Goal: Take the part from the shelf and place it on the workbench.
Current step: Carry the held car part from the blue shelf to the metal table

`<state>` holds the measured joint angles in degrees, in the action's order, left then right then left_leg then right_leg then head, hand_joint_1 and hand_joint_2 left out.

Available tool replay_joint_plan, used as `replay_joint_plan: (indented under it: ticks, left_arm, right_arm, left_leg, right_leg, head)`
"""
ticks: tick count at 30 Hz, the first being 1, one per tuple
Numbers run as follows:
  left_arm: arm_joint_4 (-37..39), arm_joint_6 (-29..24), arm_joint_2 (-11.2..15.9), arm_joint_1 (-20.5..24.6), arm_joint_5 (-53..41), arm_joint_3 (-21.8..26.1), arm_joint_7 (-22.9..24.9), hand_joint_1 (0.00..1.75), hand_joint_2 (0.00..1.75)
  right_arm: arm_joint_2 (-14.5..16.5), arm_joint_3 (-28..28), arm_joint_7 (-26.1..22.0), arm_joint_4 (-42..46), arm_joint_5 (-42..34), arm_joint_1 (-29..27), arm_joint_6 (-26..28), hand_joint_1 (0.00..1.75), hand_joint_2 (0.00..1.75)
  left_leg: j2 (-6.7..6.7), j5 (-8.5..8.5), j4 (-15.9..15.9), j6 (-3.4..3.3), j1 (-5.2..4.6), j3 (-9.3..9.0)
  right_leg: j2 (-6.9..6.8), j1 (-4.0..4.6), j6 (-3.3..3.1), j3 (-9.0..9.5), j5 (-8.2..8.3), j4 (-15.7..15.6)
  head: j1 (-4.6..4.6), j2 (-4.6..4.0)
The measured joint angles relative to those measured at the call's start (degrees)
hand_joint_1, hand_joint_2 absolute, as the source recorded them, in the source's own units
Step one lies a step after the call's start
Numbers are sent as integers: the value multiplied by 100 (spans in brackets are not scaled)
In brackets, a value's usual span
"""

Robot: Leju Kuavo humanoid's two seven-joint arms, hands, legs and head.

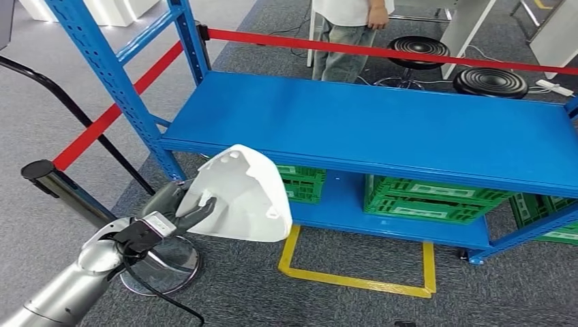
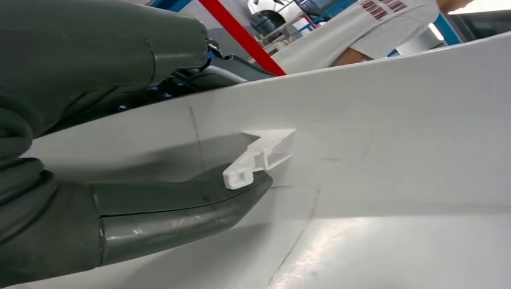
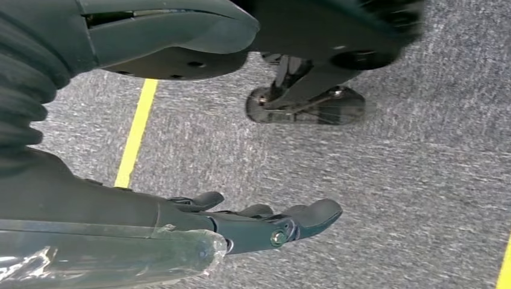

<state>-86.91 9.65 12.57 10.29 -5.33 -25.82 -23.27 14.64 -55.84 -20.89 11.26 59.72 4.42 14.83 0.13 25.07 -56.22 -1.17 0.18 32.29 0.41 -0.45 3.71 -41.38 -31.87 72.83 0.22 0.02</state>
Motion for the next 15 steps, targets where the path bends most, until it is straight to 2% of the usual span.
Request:
replay_joint_plan:
  ticks: [1,2,4,6,8,10,12,15]
  left_arm:
    - [-10,-1,0,-24,0,19,-4,175,175]
    - [-24,-2,0,-48,1,43,-10,175,175]
    - [-61,-4,1,-73,2,89,-24,175,175]
    - [-111,-5,3,-82,4,126,-39,175,175]
    - [-157,-7,16,-99,5,170,-55,175,175]
    - [-202,-9,28,-128,7,208,-65,175,175]
    - [-267,-15,34,-156,7,251,-78,175,175]
    - [-332,-29,41,-201,-6,331,-90,175,175]
  right_arm:
    - [-6,-1,10,0,1,-6,-9,0,175]
    - [-13,-3,18,0,2,-13,-18,0,175]
    - [-27,-9,24,0,2,-18,-28,0,175]
    - [-37,-23,30,0,2,2,-36,0,175]
    - [-40,-35,38,0,2,21,-44,0,175]
    - [-41,-43,51,0,2,19,-48,0,175]
    - [-41,-50,65,0,2,15,-51,0,175]
    - [-41,-61,81,0,2,10,-58,0,175]
  left_leg:
    - [6,-2,-2,-2,-1,5]
    - [12,-3,-4,-1,0,5]
    - [21,1,-14,12,5,2]
    - [31,10,-43,57,-14,15]
    - [55,5,-70,116,-47,40]
    - [92,24,-91,165,-47,52]
    - [77,227,-347,221,-32,157]
    - [26,754,-1413,270,-22,651]
  right_leg:
    - [0,-1,9,-61,-33,173]
    - [-3,-4,12,-8,48,109]
    - [-35,-11,9,362,399,-543]
    - [-127,-2,-20,709,581,-1184]
    - [-161,12,-85,796,575,-1376]
    - [-98,6,-163,783,601,-1388]
    - [-29,-6,-233,773,626,-1396]
    - [74,-8,-293,741,649,-1398]
  head:
    - [3,0]
    - [4,0]
    - [5,0]
    - [3,0]
    - [-6,0]
    - [-9,0]
    - [-23,0]
    - [-41,0]
